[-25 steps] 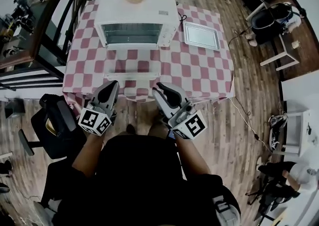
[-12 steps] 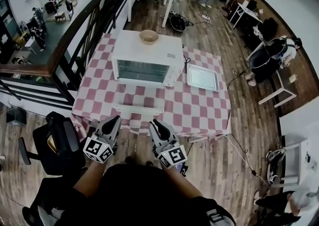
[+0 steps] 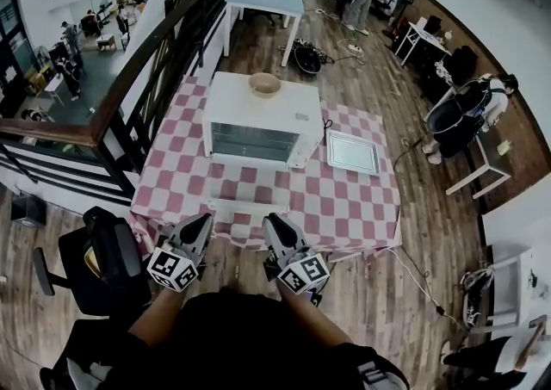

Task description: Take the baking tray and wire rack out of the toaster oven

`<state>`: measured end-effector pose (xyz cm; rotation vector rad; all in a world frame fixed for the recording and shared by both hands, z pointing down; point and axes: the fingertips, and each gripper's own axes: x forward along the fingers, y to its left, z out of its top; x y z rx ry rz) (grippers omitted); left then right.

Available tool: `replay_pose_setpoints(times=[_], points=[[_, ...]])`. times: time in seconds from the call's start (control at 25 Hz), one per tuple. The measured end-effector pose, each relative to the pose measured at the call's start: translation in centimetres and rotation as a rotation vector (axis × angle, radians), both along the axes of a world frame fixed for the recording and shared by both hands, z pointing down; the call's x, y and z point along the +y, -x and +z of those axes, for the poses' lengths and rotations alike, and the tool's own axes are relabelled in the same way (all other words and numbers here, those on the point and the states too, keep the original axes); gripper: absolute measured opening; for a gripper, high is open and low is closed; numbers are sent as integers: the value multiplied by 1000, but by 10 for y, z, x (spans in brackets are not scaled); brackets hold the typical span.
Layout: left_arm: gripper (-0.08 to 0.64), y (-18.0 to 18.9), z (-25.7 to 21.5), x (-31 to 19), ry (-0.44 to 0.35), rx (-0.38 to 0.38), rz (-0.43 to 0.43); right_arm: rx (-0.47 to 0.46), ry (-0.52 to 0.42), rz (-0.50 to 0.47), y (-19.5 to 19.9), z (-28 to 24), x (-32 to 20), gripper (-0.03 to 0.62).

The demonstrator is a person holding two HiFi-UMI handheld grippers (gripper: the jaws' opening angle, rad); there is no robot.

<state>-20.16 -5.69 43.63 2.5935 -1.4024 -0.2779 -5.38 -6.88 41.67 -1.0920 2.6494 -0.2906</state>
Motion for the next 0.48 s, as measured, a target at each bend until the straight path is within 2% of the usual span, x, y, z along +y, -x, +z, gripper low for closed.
replay_pose_setpoints(times=[0.24,0.4,0.48], points=[[-6,27,1,-3,5,0,14,-123,64,-20,24,-6,-12,66],[-6,42,8,-5,15,15,3,-291,128,-84,35,-6,-22,69],[-6,48,11,-6,20,26,-1,-372,150,-107,38,-7,-28,91]])
